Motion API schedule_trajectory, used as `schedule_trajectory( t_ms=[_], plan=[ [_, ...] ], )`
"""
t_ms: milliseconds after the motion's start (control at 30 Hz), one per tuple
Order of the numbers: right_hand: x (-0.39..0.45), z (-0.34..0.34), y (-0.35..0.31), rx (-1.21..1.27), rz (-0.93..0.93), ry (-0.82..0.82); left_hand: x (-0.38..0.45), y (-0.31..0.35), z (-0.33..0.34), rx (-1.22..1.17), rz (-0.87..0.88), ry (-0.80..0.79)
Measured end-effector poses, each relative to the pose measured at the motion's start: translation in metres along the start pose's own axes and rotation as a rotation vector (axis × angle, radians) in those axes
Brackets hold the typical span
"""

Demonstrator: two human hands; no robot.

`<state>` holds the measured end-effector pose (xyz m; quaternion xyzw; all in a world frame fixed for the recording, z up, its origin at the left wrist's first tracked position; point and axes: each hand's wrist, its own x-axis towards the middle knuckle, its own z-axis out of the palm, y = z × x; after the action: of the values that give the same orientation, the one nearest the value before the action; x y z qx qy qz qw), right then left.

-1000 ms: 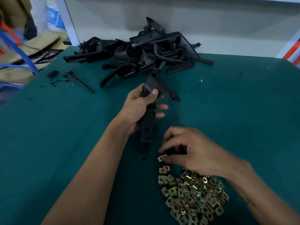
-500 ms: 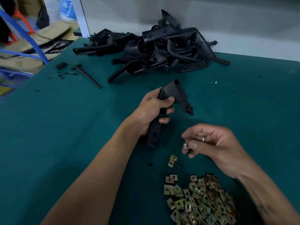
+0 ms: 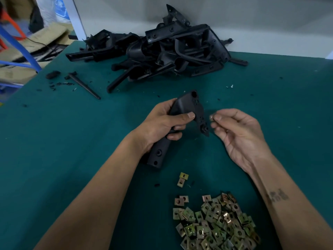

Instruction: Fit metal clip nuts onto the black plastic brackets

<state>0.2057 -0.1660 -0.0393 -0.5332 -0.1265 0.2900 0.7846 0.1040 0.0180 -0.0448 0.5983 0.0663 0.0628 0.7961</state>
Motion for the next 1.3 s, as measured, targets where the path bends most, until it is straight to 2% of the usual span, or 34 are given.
schedule_trajectory(
  t_ms=[167,300,500,800,1033,1200,1300],
  plan=[
    [-0.002,0.001,0.004,-0.02,-0.039,-0.011,0.0,0.0,0.001,0.031,-0.005,-0.036],
    [-0.006,0.004,0.004,0.013,-0.002,-0.027,0.0,0.0,0.002,0.062,0.012,-0.084],
    [-0.014,0.009,0.004,0.054,0.086,0.026,0.003,-0.005,0.002,0.104,0.07,-0.093],
    [-0.023,0.017,-0.001,0.252,0.334,-0.046,0.002,-0.006,0.0,0.144,0.099,-0.174],
    [-0.024,0.024,0.006,0.382,0.277,0.106,0.002,-0.005,0.002,0.179,0.069,-0.098],
    [-0.024,0.026,0.014,0.433,0.214,0.116,0.002,-0.006,0.003,0.166,0.067,-0.078],
    [-0.023,0.023,0.015,0.33,0.207,0.065,0.002,-0.007,0.002,0.157,0.071,-0.081]
  ],
)
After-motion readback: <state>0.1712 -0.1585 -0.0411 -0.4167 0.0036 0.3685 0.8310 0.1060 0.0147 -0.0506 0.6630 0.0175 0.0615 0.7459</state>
